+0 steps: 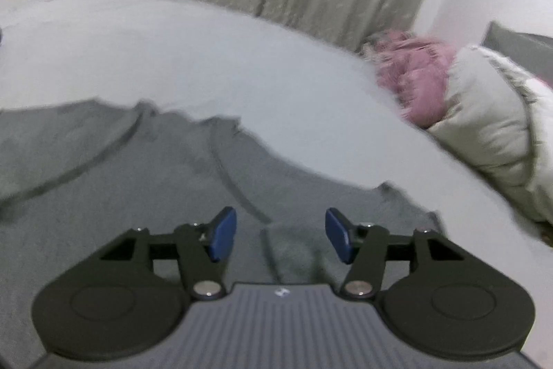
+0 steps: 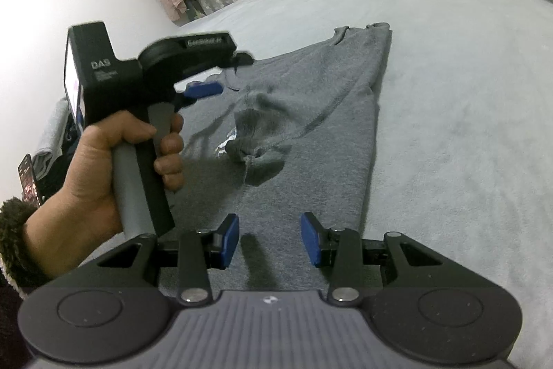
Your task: Fold clothes
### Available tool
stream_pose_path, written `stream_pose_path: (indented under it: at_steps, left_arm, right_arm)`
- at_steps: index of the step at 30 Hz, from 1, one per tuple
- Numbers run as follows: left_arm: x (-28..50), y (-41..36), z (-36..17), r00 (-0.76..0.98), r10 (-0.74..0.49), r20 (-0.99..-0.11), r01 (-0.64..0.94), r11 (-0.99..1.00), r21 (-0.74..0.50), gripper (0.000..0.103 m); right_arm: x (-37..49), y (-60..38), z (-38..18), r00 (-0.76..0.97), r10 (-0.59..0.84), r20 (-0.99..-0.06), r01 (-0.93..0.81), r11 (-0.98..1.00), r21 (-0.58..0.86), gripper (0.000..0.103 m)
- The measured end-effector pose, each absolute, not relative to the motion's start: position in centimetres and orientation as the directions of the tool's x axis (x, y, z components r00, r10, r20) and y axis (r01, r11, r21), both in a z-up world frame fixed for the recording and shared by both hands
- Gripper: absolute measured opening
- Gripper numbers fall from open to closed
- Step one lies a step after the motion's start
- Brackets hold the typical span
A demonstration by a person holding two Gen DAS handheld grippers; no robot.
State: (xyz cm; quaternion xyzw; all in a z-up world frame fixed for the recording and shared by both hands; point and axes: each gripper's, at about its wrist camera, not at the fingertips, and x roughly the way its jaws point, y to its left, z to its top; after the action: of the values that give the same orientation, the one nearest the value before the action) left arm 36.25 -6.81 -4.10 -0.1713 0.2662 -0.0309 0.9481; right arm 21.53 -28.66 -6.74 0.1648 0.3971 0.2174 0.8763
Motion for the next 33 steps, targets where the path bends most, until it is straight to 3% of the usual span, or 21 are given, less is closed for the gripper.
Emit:
stream_pose_path:
  at_steps: [7, 13, 18, 25, 29, 33]
  left_arm:
    - [39.5, -12.3, -3.7, 0.753, -0.436, -0.493, 0.306, 0.895, -0.324, 0.051]
    - [42.5, -14.3, -6.7, 0.680, -0.509, -0.528, 0.327, 0.855, -0.404, 0.046]
    - [42.0, -14.2, -7.3, 0.702, -0.503, -0.505, 0.328, 0.857, -0.397, 0.052]
    - [40.2, -12.9, -4.9, 0.691, -0.493, -0.529, 0.307, 0.863, -0.402, 0.078]
    - [38.5, -11.6, -4.0, 0.686, -0.454, -0.568, 0.282, 0.886, -0.367, 0.098]
    - [35.9, -9.6, -2.8, 0.673, -0.428, -0.604, 0.275, 0.902, -0.334, 0.102]
  right_arm:
    - [21.5, -28.7, -6.7, 0.586, 0.514, -0.627, -0.257, 0.851, 0.457, 0.040]
    - [21.6, -28.9, -6.9, 0.579, 0.525, -0.624, -0.264, 0.845, 0.465, 0.040]
    - [21.6, -28.9, -6.8, 0.577, 0.527, -0.624, -0.263, 0.844, 0.468, 0.041]
    - [21.3, -28.4, -6.3, 0.581, 0.518, -0.628, -0.269, 0.850, 0.453, 0.051]
    - [21.1, -28.0, -6.2, 0.589, 0.503, -0.632, -0.267, 0.860, 0.436, 0.055]
    - [21.0, -27.8, -6.2, 0.594, 0.494, -0.634, -0.274, 0.866, 0.419, 0.058]
